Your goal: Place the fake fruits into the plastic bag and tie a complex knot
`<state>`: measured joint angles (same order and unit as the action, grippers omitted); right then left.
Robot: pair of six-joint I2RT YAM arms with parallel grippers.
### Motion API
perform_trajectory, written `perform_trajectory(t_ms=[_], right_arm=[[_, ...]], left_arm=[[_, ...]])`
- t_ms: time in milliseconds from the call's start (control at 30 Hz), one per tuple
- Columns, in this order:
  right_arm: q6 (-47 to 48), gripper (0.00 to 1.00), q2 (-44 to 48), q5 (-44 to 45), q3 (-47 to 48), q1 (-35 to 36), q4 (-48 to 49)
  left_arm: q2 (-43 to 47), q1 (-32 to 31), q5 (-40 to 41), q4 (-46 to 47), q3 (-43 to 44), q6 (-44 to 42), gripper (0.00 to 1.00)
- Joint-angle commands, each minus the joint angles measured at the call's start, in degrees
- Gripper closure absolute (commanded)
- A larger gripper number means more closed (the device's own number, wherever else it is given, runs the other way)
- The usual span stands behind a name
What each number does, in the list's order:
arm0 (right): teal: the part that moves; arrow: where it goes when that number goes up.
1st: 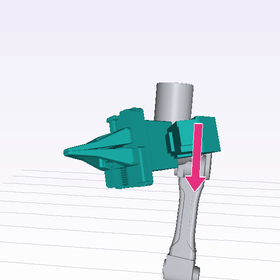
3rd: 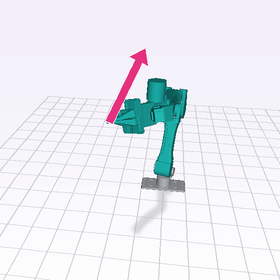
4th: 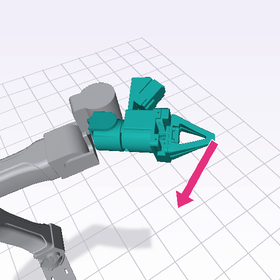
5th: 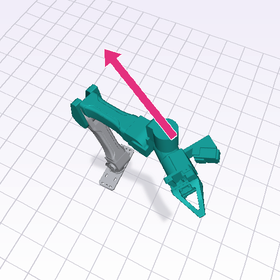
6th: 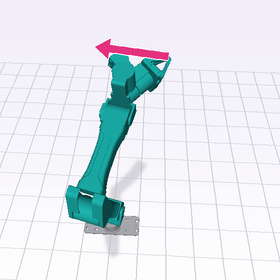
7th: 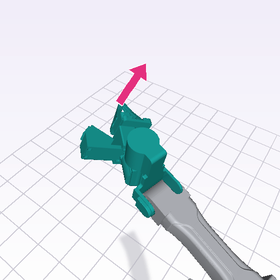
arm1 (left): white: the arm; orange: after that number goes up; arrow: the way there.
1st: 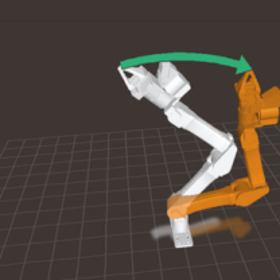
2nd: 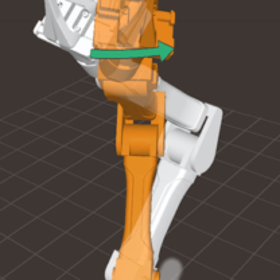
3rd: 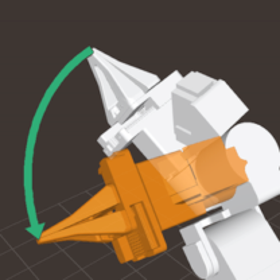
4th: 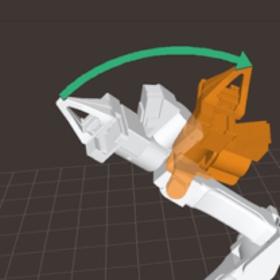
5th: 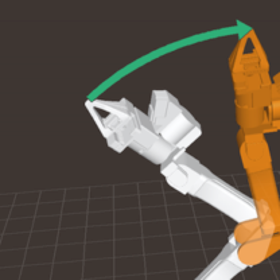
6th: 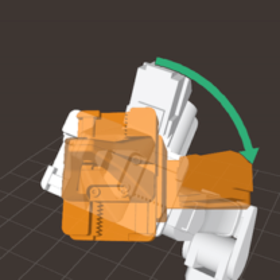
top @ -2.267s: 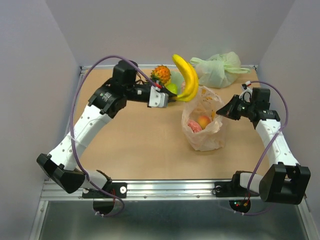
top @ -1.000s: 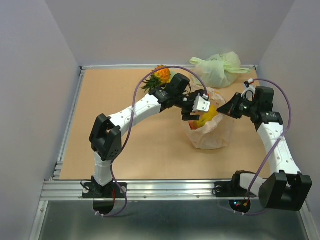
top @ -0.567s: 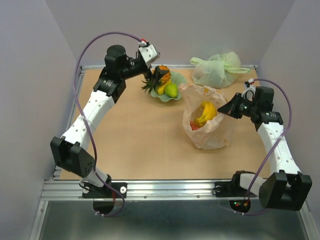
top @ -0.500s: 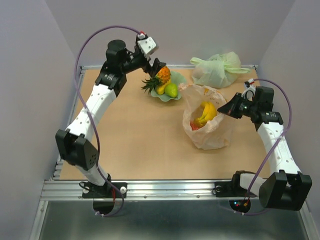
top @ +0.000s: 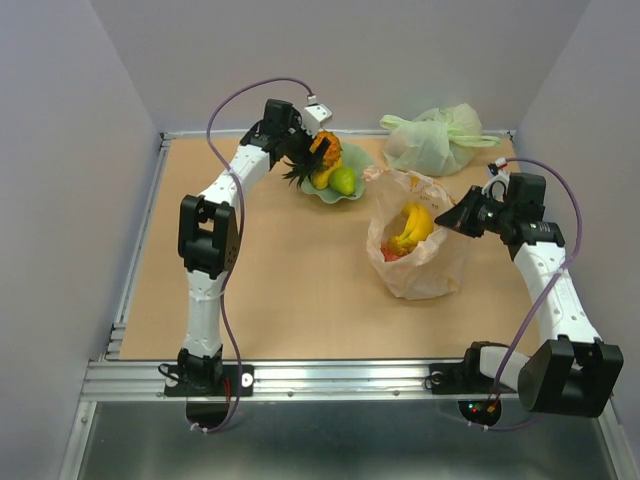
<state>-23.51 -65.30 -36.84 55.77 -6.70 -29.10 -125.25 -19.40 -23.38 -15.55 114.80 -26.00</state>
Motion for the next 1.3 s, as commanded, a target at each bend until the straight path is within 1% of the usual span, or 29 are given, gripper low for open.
perform_trajectory(t_ms=[0, 333, 433, 533, 633, 800, 900, 967, 1000, 1100, 1133, 1200, 1233, 1267], right_arm=[[1.1, 1.0, -0.1, 0.4, 1.7, -0.3, 1.8], [1.4, 1.0, -0.4, 0.7, 1.8, -0.3, 1.8], [1.4, 1.0, -0.4, 0.7, 1.9, -0.3, 1.7], [1.4, 1.0, -0.4, 0.7, 1.9, -0.3, 1.7], [1.5, 1.0, -0.2, 0.8, 1.9, -0.3, 1.7], [1.4, 1.0, -0.4, 0.5, 1.9, -0.3, 1.7], [1.4, 1.0, -0.4, 0.5, 1.8, -0.3, 1.7], [1.4, 1.0, -0.4, 0.6, 1.8, -0.3, 1.7], [1.5, 1.0, -0.3, 0.8, 1.7, -0.3, 1.7], [1.4, 1.0, -0.1, 0.8, 1.7, -0.3, 1.7], [1.4, 1.0, -0.1, 0.8, 1.7, -0.3, 1.7], [1.3, 1.0, 0.1, 0.8, 1.8, -0.3, 1.6], [1.4, 1.0, 0.2, 0.9, 1.8, -0.3, 1.7], [1.4, 0.99, 0.1, 0.9, 1.9, -0.3, 1.6]], left_arm=[[1.1, 0.1, 2.7, -0.5, 4.0, -2.8, 0.03], [-1.3, 0.1, 3.2, -0.4, 0.2, -4.7, 0.03], [-1.9, 0.1, 3.6, -0.9, 0.7, -4.6, 0.04], [-2.6, 0.4, 1.4, -2.9, 2.0, -4.8, 0.04], [-1.6, 0.6, 0.4, -3.8, 0.9, -4.9, 0.02], [-0.5, 0.8, 1.8, -3.9, -1.1, -5.7, 0.02], [-1.2, 1.0, 4.4, -2.5, -1.4, -4.6, 0.08], [-2.3, 1.0, 5.9, -3.2, 0.7, -4.2, 0.15], [-3.3, 1.0, 5.9, -4.2, 2.3, -4.3, 0.21], [-3.6, 1.1, 5.4, -4.3, 3.2, -3.8, 0.33], [-3.2, 1.1, 5.2, -4.1, 3.0, -3.8, 0.44], [-2.0, 1.1, 3.9, -3.3, 2.7, -3.8, 0.57], [-1.5, 1.1, 3.4, -3.2, 2.4, -3.7, 0.7], [-0.9, 1.1, 2.3, -3.0, 2.2, -3.7, 0.76]])
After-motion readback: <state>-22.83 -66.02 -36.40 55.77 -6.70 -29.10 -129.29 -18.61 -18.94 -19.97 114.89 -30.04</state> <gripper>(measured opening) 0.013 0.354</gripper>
